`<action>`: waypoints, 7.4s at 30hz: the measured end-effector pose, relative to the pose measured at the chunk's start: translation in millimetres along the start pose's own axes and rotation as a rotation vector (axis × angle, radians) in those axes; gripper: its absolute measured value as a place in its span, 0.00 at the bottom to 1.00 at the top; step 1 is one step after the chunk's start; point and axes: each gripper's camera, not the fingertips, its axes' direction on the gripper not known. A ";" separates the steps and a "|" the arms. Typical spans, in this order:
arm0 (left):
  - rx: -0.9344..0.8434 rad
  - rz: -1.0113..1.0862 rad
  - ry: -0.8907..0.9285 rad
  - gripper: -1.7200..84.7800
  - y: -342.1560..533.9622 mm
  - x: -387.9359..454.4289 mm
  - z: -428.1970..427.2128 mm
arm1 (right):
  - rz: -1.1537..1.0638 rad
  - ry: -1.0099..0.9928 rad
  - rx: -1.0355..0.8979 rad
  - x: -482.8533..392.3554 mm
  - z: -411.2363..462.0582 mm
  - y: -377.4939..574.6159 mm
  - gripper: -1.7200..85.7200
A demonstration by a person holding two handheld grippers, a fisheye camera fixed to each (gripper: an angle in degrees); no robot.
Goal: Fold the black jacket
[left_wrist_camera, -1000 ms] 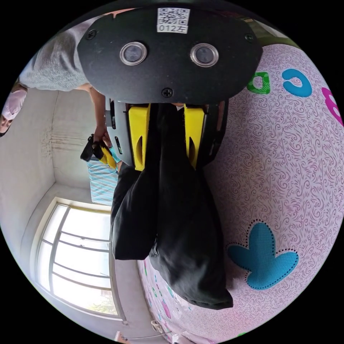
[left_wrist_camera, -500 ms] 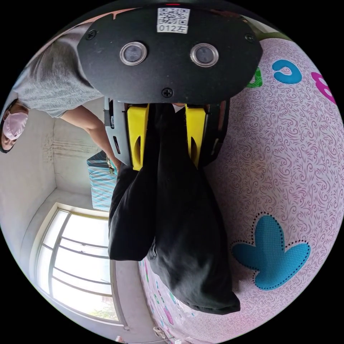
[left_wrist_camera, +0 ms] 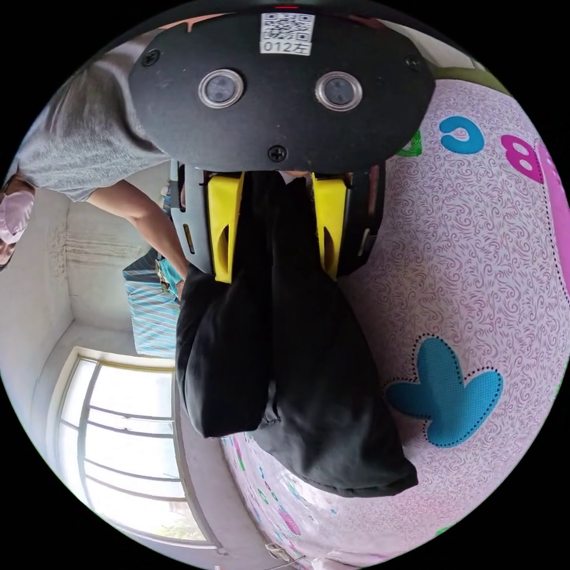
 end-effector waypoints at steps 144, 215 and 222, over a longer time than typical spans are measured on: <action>-1.995 1.290 0.717 0.20 1481.6 369.0 979.8 | -0.170 0.291 2.583 123.9 1325.6 1951.9 0.18; -1.607 1.055 0.503 0.19 1327.8 519.9 1318.7 | 1.009 1.585 2.133 42.5 1005.0 1592.2 0.08; -1.543 0.937 0.248 0.19 1284.6 418.8 1313.9 | 0.876 0.765 2.883 115.3 1185.7 1636.1 0.08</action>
